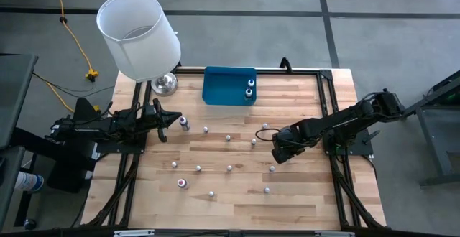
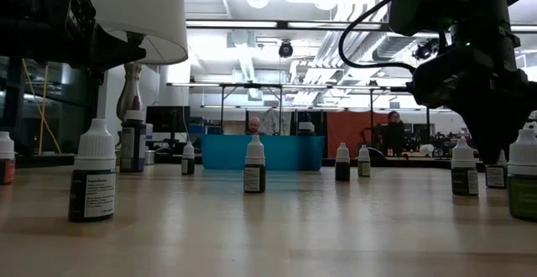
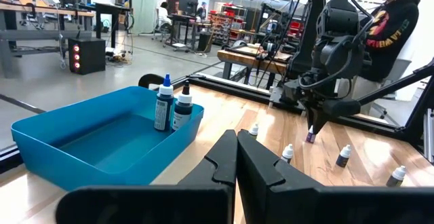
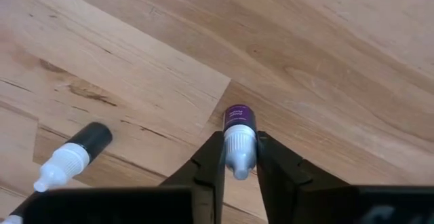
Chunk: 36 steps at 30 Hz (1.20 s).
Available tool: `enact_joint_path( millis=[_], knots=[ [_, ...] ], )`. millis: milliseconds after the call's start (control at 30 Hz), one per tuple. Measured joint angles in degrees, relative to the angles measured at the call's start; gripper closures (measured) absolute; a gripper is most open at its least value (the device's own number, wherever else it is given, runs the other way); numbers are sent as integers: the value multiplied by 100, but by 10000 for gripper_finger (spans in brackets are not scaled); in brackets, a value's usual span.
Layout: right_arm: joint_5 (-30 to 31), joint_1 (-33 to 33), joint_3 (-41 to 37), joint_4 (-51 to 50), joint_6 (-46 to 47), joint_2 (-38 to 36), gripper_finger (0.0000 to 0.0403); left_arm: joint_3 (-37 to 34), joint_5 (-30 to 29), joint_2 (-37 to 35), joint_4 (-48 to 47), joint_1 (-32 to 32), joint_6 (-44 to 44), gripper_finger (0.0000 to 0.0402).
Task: Pick & Place food coloring
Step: Put the small violet food coloring bottle into the blue bin
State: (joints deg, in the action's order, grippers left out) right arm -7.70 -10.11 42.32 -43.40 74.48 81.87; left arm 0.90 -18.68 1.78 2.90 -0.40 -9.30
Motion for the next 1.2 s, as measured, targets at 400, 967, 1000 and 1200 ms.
enact_joint_path(
  millis=[400,967,1000,1200],
  knots=[
    [-42,25,-1,373,-9,-356,347,-1,1,1,0,0,0,401],
    [195,756,1063,302,-1228,-813,346,-2,0,2,1,0,0,401],
    [251,811,1197,256,-1345,-813,346,-1,0,1,0,2,0,401],
    [759,1193,2111,-163,-2137,-813,345,-1,0,2,1,0,0,401]
  ],
)
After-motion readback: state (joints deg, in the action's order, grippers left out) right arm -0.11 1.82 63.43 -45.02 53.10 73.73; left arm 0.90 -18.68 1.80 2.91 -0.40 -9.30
